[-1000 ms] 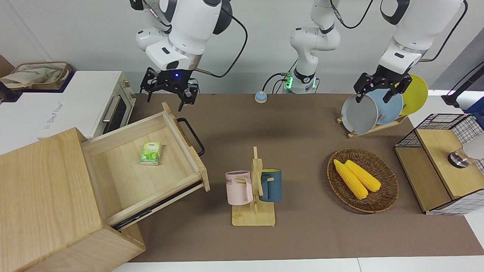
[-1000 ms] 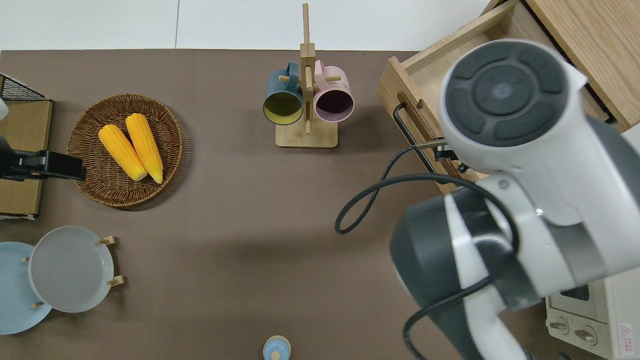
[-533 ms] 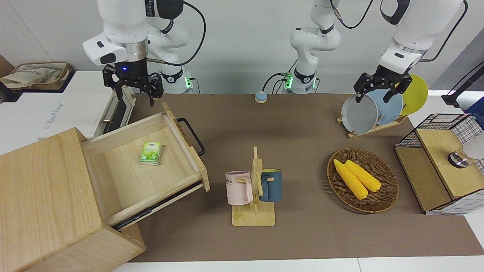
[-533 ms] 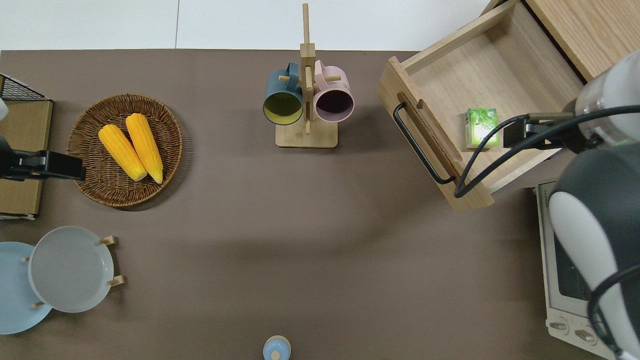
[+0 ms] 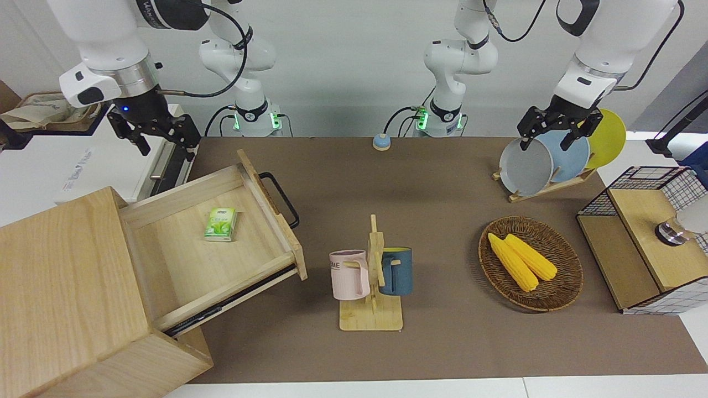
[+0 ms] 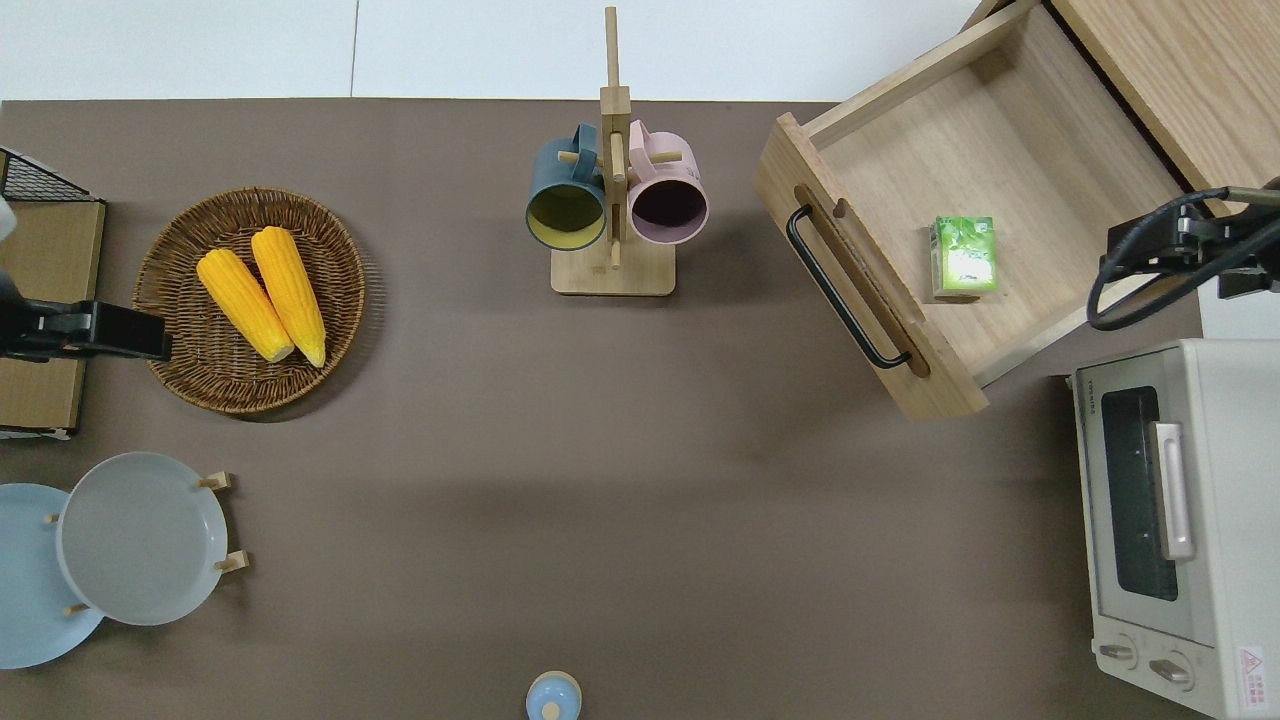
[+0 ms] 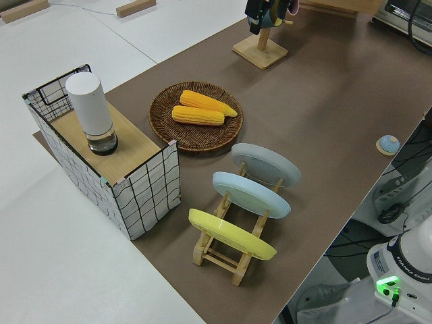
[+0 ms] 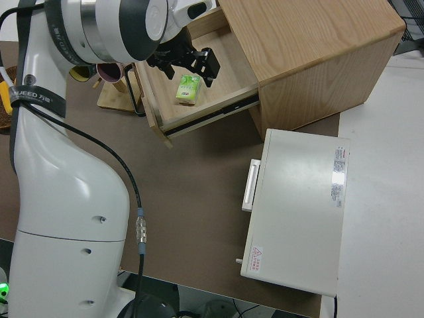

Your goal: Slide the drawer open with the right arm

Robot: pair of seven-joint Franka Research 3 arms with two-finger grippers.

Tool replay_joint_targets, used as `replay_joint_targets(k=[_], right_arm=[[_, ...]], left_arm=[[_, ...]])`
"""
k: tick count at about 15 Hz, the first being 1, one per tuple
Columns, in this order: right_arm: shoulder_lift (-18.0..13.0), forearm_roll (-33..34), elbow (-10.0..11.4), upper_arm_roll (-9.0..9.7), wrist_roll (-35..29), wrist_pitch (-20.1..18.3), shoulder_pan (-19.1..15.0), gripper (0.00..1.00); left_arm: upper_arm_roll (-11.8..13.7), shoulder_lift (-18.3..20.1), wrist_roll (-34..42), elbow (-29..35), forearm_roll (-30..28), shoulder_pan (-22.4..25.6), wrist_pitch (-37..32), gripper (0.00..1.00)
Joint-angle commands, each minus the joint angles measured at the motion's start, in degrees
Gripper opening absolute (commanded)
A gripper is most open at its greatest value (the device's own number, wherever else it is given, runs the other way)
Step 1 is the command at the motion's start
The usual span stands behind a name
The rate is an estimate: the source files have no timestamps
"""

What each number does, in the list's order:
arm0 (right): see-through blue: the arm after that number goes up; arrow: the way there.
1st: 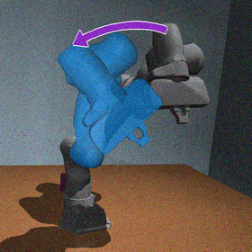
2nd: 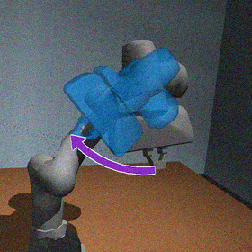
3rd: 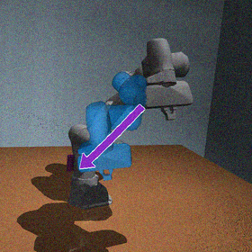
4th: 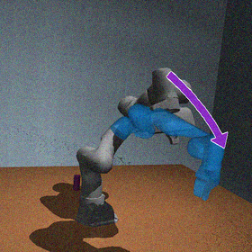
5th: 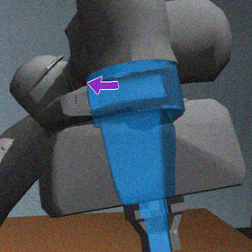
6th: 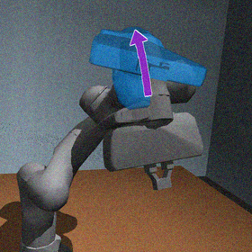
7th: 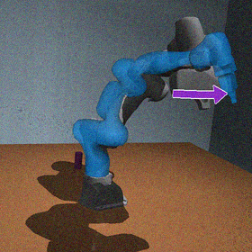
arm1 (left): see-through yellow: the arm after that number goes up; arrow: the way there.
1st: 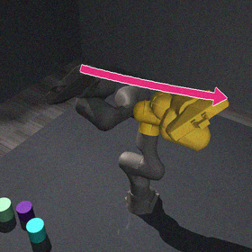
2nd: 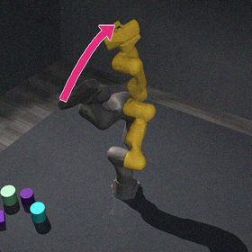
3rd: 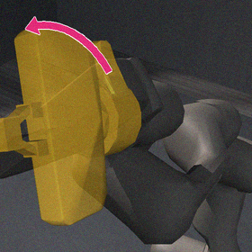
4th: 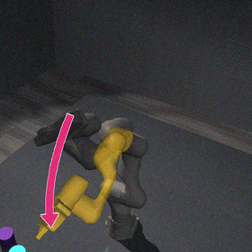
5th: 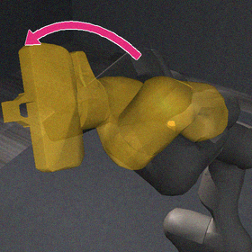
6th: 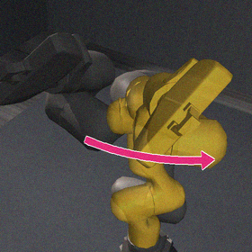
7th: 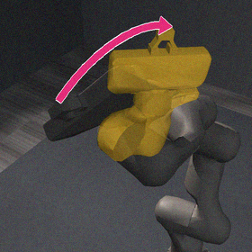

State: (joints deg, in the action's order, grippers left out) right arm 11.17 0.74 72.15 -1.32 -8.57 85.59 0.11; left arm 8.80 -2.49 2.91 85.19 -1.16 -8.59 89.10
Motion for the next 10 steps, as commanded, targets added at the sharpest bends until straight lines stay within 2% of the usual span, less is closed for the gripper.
replay_joint_targets(k=[1, 3, 10], right_arm=[[-0.2, -3.6, 3.3, 0.36, 6.5, 4.1, -3.1, 0.985], [0.4, -2.9, 3.7, 0.36, 7.2, 5.6, -2.9, 0.985], [1.4, -2.3, 3.9, 0.44, 9.7, 5.1, -2.2, 0.985]], left_arm=[[1.0, -0.8, 0.4, -1.2, 0.7, -1.0, 0.0, 1.00], [1.0, -0.8, 0.4, -1.2, 0.7, -1.0, 0.0, 1.00], [1.0, -0.8, 0.4, -1.2, 0.7, -1.0, 0.0, 1.00]])
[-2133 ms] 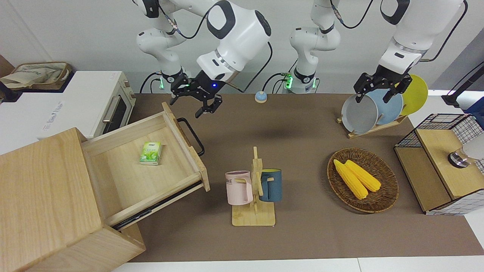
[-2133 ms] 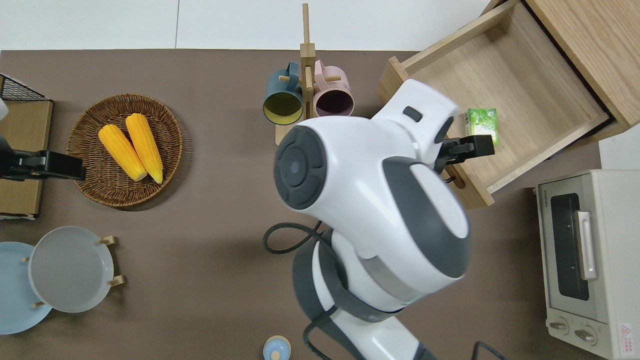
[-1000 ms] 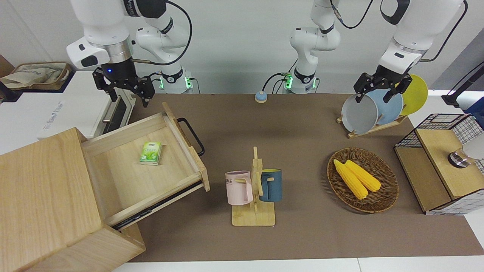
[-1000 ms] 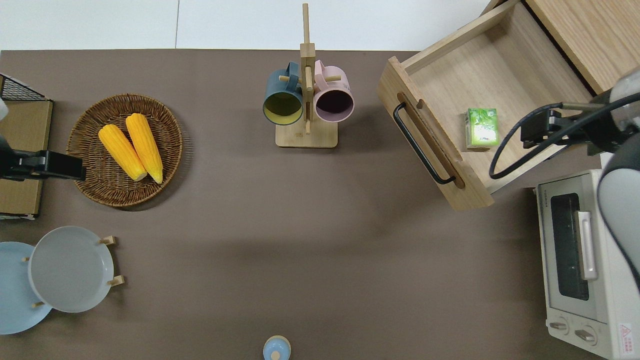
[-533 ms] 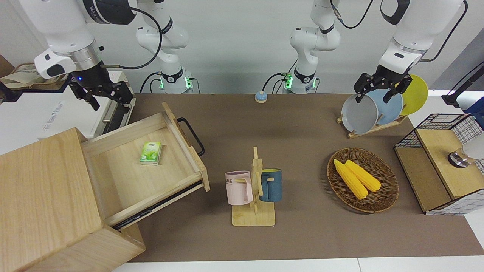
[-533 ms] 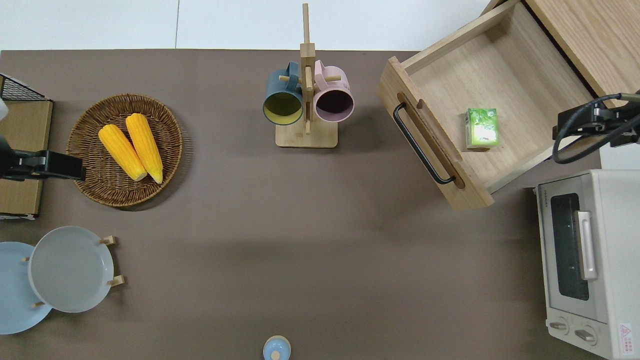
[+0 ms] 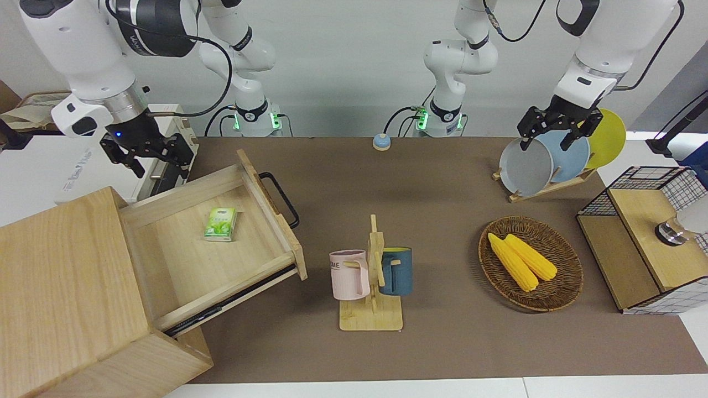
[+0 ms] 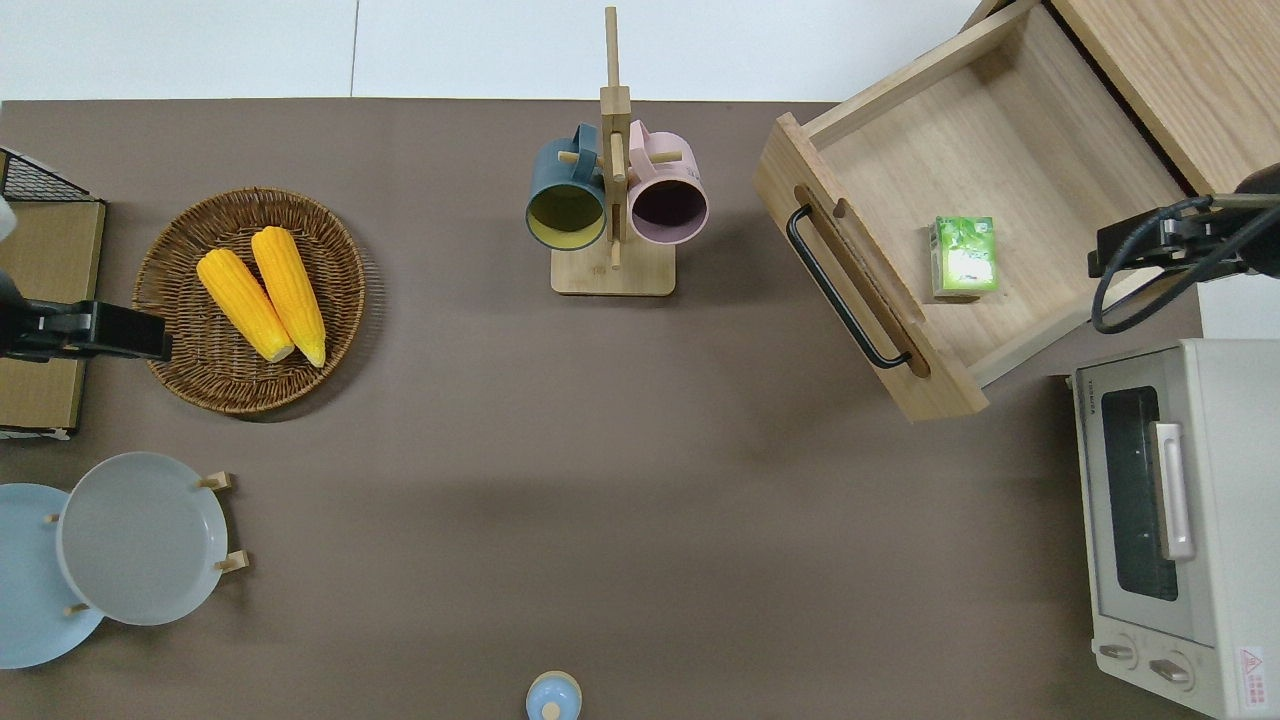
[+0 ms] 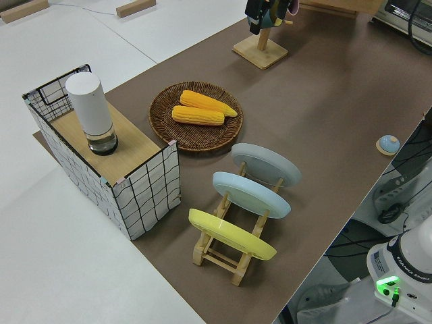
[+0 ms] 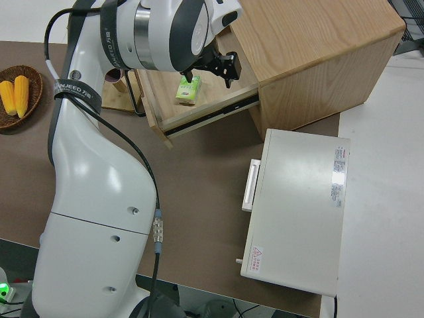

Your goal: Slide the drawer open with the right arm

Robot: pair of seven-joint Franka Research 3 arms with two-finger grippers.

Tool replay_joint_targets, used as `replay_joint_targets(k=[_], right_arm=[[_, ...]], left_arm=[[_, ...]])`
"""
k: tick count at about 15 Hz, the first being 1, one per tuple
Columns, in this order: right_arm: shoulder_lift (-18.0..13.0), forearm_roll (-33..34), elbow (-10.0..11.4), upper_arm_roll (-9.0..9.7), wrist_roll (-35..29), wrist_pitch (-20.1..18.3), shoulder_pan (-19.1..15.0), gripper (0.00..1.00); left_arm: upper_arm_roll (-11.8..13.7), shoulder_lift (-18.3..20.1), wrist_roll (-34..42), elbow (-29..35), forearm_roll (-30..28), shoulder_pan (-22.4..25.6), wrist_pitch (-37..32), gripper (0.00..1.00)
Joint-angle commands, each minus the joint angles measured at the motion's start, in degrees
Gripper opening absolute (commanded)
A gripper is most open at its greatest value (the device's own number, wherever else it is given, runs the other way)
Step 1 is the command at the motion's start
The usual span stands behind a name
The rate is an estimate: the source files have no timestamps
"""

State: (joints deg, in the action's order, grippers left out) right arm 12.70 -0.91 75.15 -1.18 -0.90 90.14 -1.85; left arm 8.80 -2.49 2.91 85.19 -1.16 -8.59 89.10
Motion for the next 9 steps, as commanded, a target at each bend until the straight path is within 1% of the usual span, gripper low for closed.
replay_joint_targets(k=[1, 2, 3, 5, 9], right_arm=[[0.0, -0.6, 0.9, 0.39, 2.0, 0.3, -0.1, 0.985], [0.0, -0.5, 0.8, 0.56, 2.0, 0.0, -0.1, 0.985], [0.0, 1.0, 0.8, 0.82, 2.1, -0.2, 0.0, 0.985], [0.0, 2.7, 0.8, 1.09, 1.9, -2.2, 0.0, 0.985], [0.0, 3.0, 0.8, 1.09, 1.9, -2.4, 0.4, 0.985]], left_arm=[[1.0, -0.8, 0.4, -1.2, 0.7, -1.0, 0.0, 1.00], [1.0, -0.8, 0.4, -1.2, 0.7, -1.0, 0.0, 1.00], [1.0, -0.8, 0.4, -1.2, 0.7, -1.0, 0.0, 1.00], [1.0, -0.8, 0.4, -1.2, 0.7, -1.0, 0.0, 1.00], [1.0, -0.8, 0.4, -1.2, 0.7, -1.0, 0.0, 1.00]])
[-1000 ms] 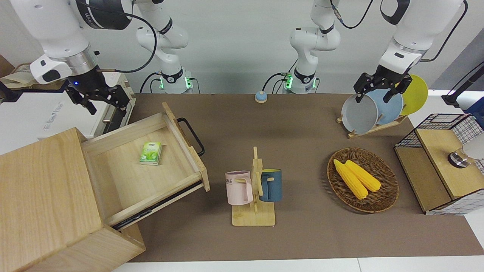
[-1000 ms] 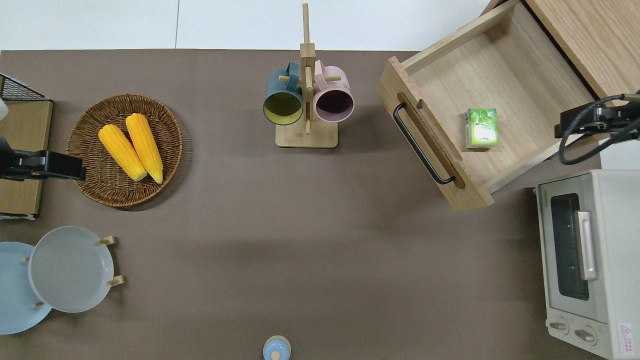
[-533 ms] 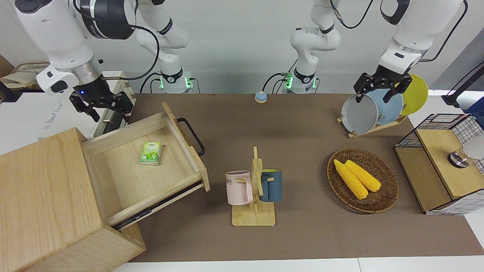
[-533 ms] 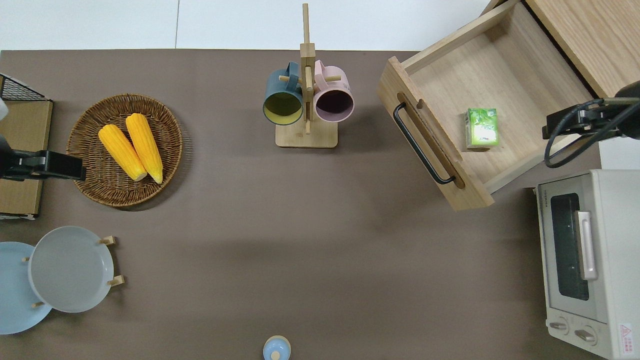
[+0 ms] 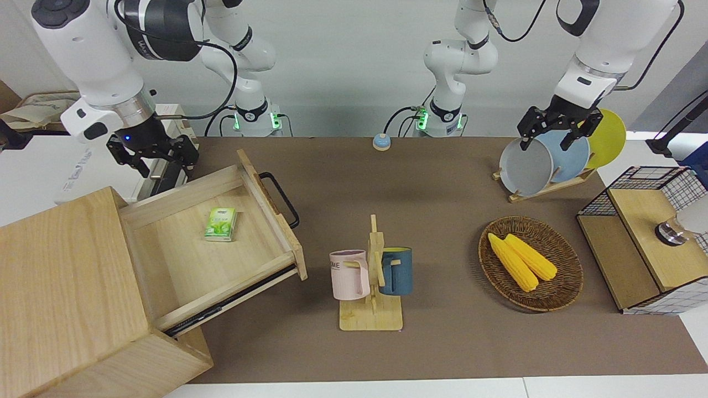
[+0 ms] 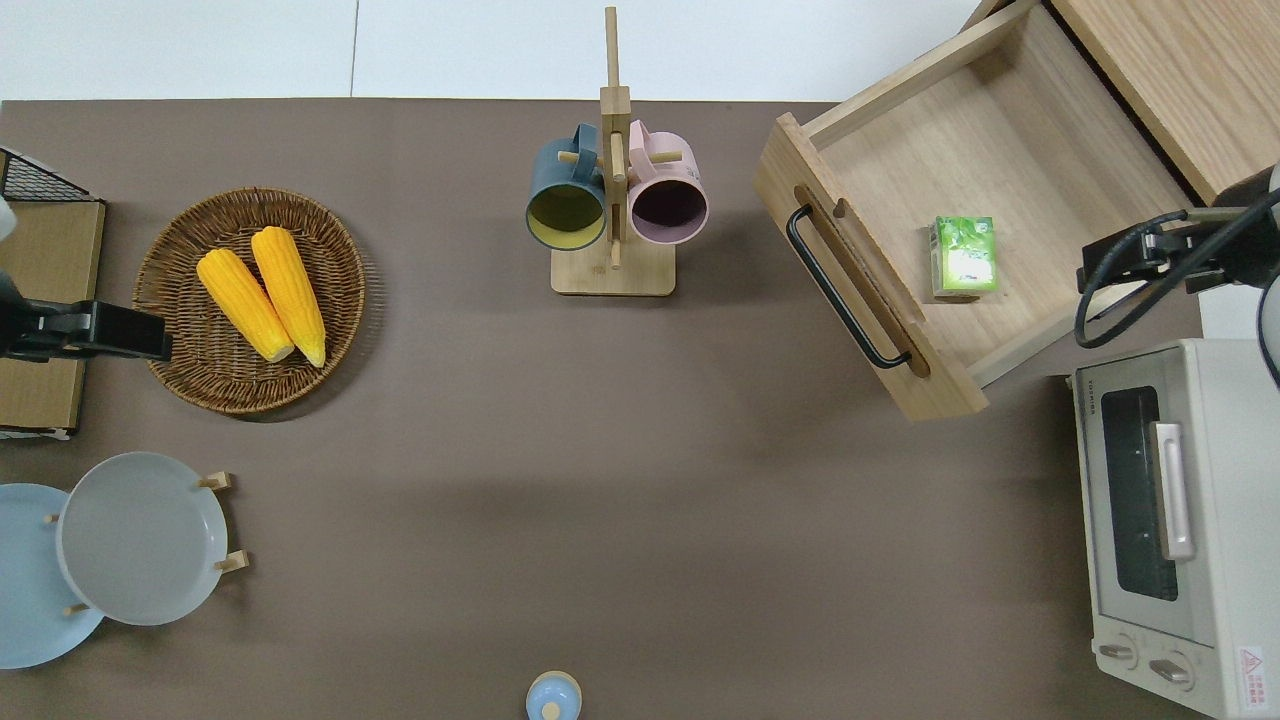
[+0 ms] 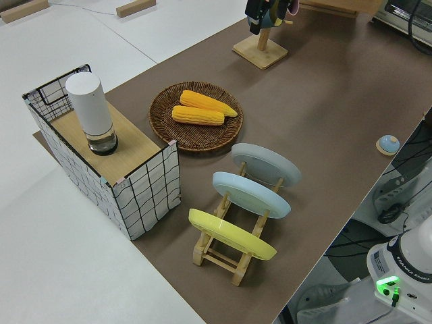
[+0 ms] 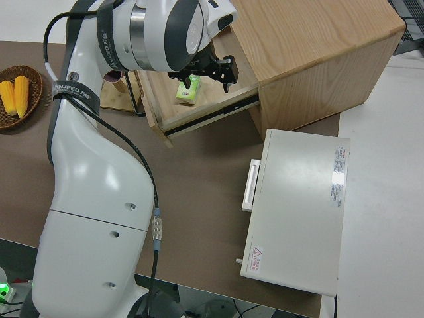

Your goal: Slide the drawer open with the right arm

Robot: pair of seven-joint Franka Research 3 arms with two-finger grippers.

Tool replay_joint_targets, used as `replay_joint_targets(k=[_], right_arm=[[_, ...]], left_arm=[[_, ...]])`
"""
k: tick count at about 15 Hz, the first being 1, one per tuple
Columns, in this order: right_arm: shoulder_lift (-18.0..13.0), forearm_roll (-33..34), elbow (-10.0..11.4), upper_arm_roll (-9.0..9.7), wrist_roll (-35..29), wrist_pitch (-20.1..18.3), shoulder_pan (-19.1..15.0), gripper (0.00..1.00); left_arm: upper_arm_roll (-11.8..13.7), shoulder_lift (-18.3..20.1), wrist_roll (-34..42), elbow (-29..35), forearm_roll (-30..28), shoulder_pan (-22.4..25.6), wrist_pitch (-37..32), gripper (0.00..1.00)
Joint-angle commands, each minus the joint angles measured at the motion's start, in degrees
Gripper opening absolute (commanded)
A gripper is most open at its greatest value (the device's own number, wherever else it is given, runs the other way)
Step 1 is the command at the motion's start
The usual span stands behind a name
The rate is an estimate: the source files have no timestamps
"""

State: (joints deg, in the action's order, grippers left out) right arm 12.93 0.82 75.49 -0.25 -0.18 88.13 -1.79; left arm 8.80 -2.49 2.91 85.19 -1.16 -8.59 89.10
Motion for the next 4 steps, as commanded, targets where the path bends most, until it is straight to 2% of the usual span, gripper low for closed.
replay_joint_targets(k=[1, 4], right_arm=[[-0.2, 1.3, 0.5, 0.16, 1.1, -0.4, 0.3, 0.985], [-0.2, 1.3, 0.4, 0.16, 1.1, -0.6, 0.2, 0.985]], left_arm=[[1.0, -0.8, 0.4, -1.2, 0.7, -1.0, 0.0, 1.00], [1.0, -0.8, 0.4, -1.2, 0.7, -1.0, 0.0, 1.00]])
